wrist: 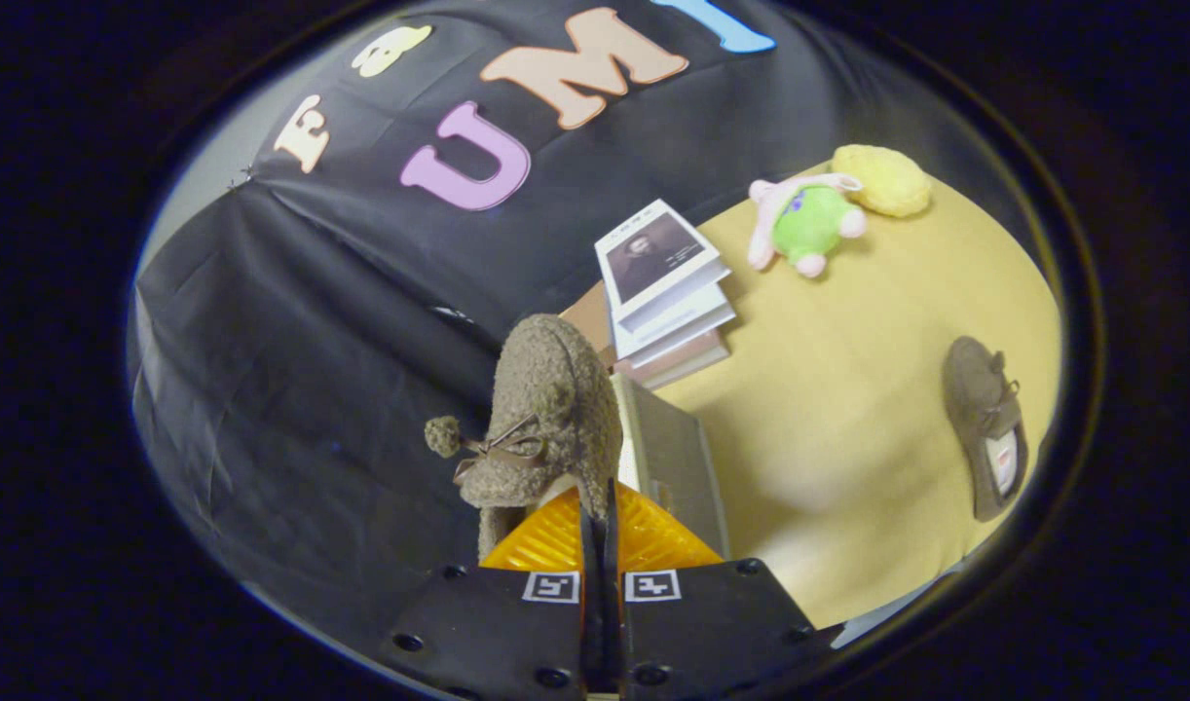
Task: Open the storage box then place both shoes into the box .Put the left shoe in first, then the right shoe, with the right side of both shoes facing outward in a uniform manner.
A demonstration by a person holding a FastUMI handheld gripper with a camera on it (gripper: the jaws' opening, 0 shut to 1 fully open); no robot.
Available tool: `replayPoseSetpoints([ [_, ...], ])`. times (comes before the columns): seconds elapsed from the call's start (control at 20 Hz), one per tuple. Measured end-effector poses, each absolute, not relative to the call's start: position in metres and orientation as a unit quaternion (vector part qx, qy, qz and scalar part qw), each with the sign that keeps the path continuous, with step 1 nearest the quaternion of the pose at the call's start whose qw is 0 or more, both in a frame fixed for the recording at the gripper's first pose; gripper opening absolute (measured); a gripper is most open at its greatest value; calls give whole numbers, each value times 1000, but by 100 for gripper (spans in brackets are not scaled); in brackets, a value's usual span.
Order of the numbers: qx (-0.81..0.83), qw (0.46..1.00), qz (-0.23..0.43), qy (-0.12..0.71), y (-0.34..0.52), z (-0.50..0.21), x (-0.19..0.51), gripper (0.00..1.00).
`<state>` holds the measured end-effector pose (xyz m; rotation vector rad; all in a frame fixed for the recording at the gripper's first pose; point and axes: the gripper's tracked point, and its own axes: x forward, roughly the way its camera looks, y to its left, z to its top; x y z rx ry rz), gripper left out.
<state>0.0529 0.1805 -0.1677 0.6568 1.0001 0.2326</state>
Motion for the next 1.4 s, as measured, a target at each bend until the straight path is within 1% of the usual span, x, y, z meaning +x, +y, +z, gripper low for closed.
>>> replayPoseSetpoints([
  [0.2,277,815,119,495,225,-192,46,3],
  [0.65,210,792,75,569,268,-279,28,4],
  [0.85,177,781,71,594,287,-305,22,4],
  [1.05,111,796,62,592,282,-316,29,4],
  [1.15,96,799,76,589,289,-319,32,4],
  [1.3,76,781,94,613,298,-330,14,13],
  [1.4,74,776,119,615,305,-327,7,34],
])
